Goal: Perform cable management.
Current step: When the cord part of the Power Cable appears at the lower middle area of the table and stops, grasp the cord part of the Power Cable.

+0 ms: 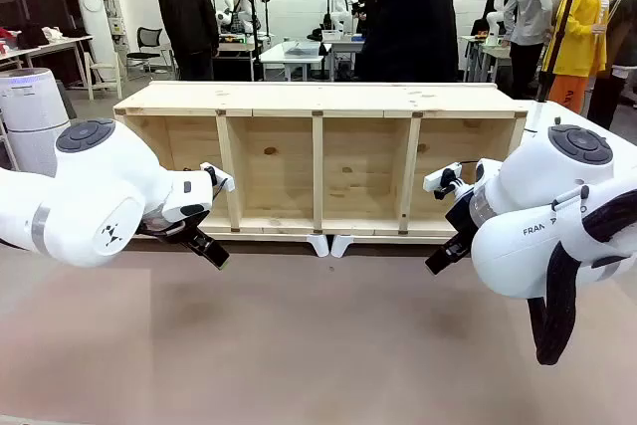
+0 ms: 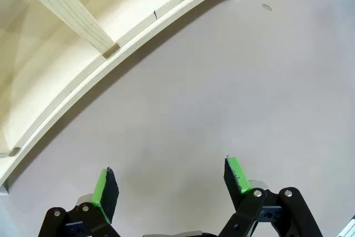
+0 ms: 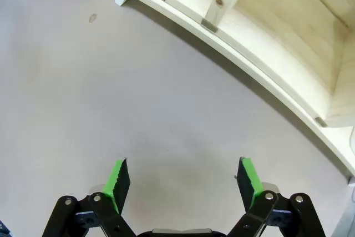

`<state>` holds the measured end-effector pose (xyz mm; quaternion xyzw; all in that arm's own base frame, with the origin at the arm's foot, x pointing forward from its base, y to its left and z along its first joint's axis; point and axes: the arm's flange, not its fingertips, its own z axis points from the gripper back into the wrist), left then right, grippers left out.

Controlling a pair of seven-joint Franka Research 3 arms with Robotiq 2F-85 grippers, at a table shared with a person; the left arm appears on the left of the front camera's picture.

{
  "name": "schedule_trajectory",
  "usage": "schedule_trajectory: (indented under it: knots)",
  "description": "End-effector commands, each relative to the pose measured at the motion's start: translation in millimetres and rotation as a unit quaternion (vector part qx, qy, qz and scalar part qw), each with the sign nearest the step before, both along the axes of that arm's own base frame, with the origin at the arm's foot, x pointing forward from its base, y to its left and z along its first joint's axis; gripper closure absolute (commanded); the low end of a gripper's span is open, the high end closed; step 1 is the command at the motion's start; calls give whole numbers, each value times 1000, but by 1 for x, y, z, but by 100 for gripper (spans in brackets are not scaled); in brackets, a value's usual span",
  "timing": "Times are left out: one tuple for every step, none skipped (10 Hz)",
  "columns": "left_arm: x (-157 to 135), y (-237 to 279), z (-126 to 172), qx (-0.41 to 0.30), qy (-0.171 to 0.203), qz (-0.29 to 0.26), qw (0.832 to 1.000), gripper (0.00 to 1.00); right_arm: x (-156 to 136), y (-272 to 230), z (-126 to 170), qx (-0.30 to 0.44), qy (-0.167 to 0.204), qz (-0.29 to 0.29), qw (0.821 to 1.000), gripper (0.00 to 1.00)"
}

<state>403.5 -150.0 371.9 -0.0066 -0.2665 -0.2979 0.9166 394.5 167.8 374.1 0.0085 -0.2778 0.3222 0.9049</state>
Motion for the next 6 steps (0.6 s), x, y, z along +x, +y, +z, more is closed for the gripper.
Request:
schedule_trajectory:
  knots:
    - [0, 0, 0, 0, 0, 0, 1000, 0, 0, 0, 0, 0, 0, 0, 1000, 0]
    - [0, 0, 0, 0, 0, 0, 1000, 0, 0, 0, 0, 0, 0, 0, 1000, 0]
    - [0, 0, 0, 0, 0, 0, 1000, 0, 0, 0, 0, 0, 0, 0, 1000, 0]
    - [0, 0, 0, 0, 0, 0, 1000, 0, 0, 0, 0, 0, 0, 0, 1000, 0]
    - [0, 0, 0, 0, 0, 0, 1000, 0, 0, 0, 0, 0, 0, 0, 1000, 0]
    - [0, 0, 0, 0, 0, 0, 1000, 0, 0, 0, 0, 0, 0, 0, 1000, 0]
